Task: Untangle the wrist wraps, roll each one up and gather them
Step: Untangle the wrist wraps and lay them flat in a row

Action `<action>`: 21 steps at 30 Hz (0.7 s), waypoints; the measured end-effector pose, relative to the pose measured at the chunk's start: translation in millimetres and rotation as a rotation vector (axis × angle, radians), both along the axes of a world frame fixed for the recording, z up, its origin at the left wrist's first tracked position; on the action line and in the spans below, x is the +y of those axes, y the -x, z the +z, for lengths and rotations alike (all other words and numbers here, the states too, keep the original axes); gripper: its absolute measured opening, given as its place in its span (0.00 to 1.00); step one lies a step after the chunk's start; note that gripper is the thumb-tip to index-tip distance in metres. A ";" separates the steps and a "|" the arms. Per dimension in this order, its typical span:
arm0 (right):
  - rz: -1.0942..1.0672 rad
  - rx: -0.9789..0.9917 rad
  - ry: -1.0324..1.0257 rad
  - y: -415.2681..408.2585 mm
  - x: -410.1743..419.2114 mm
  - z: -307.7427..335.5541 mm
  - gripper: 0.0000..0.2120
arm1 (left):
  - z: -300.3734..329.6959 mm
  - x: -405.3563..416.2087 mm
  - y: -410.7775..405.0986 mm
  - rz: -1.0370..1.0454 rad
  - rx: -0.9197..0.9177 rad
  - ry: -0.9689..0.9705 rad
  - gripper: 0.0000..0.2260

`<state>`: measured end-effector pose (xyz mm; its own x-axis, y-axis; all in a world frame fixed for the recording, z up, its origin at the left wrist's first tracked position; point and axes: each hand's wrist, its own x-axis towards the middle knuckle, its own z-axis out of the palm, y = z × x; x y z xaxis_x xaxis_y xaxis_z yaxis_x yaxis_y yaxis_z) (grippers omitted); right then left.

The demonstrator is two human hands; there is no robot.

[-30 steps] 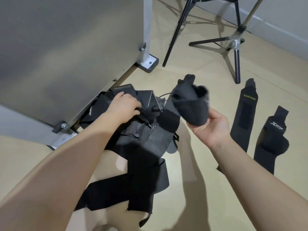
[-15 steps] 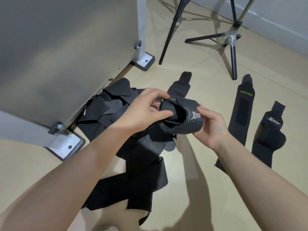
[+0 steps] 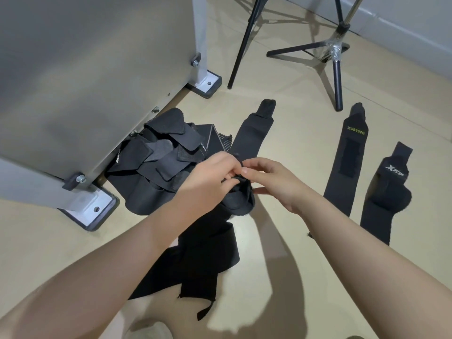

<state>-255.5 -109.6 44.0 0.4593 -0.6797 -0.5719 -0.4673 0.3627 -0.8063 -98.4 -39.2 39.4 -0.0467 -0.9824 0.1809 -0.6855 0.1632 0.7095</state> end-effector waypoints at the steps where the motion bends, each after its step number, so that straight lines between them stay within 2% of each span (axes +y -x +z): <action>1: 0.018 0.008 0.029 1.8 -0.1 -1.6 0.15 | -1.5 1.1 -2.2 0.018 0.009 0.001 0.06; 6: 0.250 0.060 0.060 8.5 3.4 -13.0 0.29 | -2.1 6.4 -4.7 0.059 0.053 0.009 0.04; 8: 0.190 0.032 0.040 5.8 6.3 -16.2 0.32 | 0.6 7.5 -2.8 0.001 0.044 0.009 0.04; 11: 0.097 0.094 0.130 2.5 4.1 -17.2 0.23 | 3.7 7.7 -3.0 -0.027 0.028 -0.006 0.04; 14: 0.093 0.251 0.333 9.0 1.2 -23.1 0.21 | 1.9 9.7 -8.0 0.002 -0.017 -0.070 0.03; 16: -0.045 0.328 0.422 18.5 -0.6 -29.8 0.18 | -3.3 11.8 -9.6 0.024 -0.057 -0.131 0.05; 19: -0.306 0.303 0.348 28.3 -0.6 -36.4 0.13 | -9.6 14.5 -8.1 0.077 -0.073 -0.236 0.10; 21: -0.455 0.231 0.263 33.9 -0.6 -36.9 0.12 | -13.0 16.2 -12.7 0.168 -0.010 -0.240 0.11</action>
<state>-289.4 -110.2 7.1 -0.0300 -0.9128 -0.4074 -0.4862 0.3694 -0.7919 -85.7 -23.0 26.4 0.1194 -0.9912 -0.0569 -0.6962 -0.1244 0.7070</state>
